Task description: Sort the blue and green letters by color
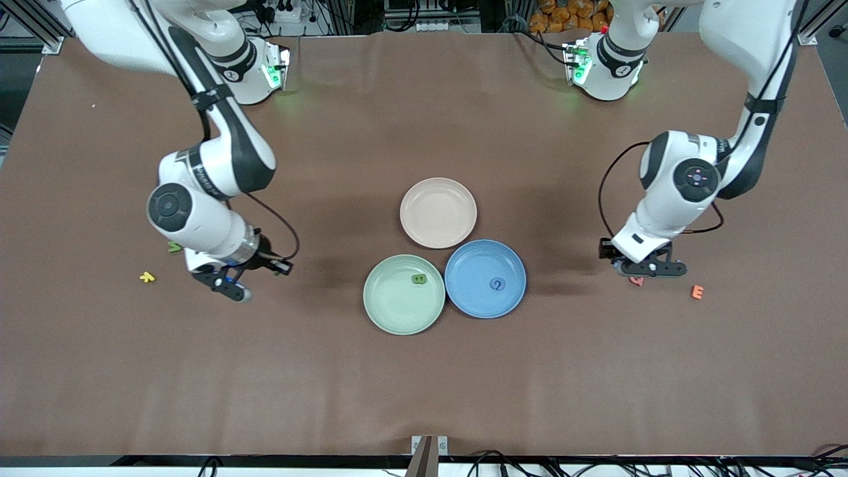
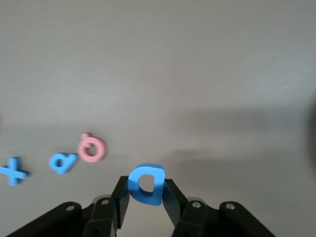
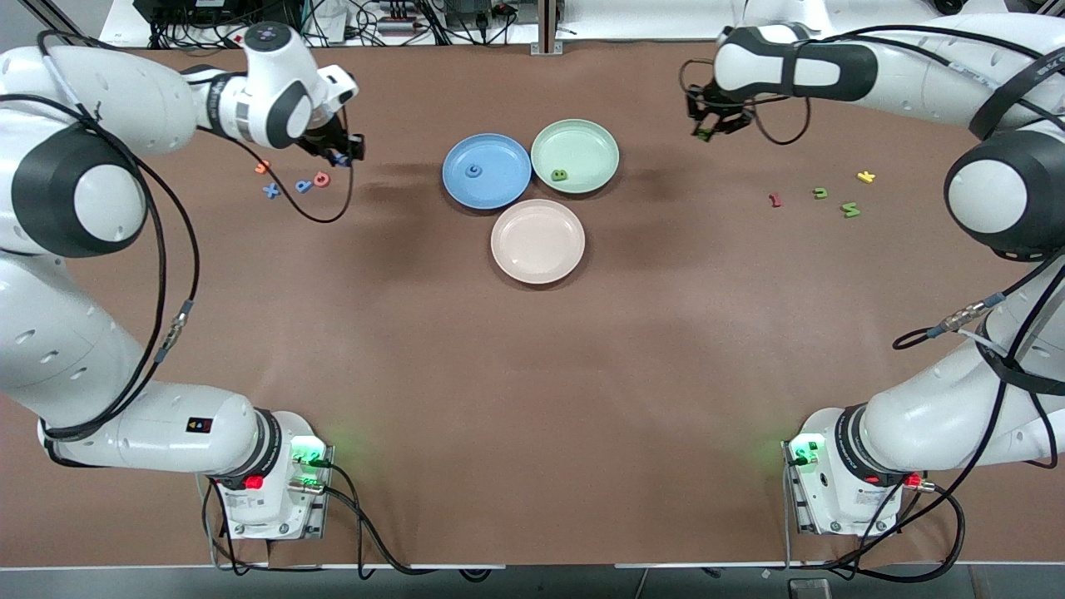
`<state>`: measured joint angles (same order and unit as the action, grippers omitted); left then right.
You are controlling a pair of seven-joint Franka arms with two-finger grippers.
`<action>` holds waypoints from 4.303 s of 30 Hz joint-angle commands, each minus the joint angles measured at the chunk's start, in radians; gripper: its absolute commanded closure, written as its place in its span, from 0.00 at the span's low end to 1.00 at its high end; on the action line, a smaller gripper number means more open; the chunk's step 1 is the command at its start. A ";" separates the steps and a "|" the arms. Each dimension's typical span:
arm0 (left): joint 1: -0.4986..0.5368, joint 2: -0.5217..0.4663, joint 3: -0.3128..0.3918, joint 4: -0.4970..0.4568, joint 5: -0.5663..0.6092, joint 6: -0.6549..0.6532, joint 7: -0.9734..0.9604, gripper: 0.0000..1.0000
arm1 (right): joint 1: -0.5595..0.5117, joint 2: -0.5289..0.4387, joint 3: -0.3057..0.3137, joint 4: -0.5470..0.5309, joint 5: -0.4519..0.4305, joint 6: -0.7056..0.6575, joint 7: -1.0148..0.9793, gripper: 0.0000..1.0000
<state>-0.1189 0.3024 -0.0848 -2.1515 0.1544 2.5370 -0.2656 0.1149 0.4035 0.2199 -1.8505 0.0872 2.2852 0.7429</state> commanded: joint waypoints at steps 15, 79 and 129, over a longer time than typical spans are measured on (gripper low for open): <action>-0.269 0.119 -0.021 0.208 -0.049 -0.093 -0.481 0.87 | 0.241 0.130 -0.013 0.180 0.034 0.039 0.276 1.00; -0.090 0.241 -0.107 0.406 0.160 -0.299 -0.410 0.00 | -0.023 -0.175 -0.080 -0.140 -0.038 -0.158 -0.448 0.00; 0.375 0.169 -0.059 0.058 0.154 0.060 0.410 0.00 | -0.261 -0.104 -0.177 -0.466 -0.053 0.404 -0.915 0.21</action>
<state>0.2413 0.5004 -0.1559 -2.0509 0.2906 2.5621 0.1015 -0.1276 0.2687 0.0395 -2.3167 0.0489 2.6459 -0.1574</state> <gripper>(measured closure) 0.000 0.159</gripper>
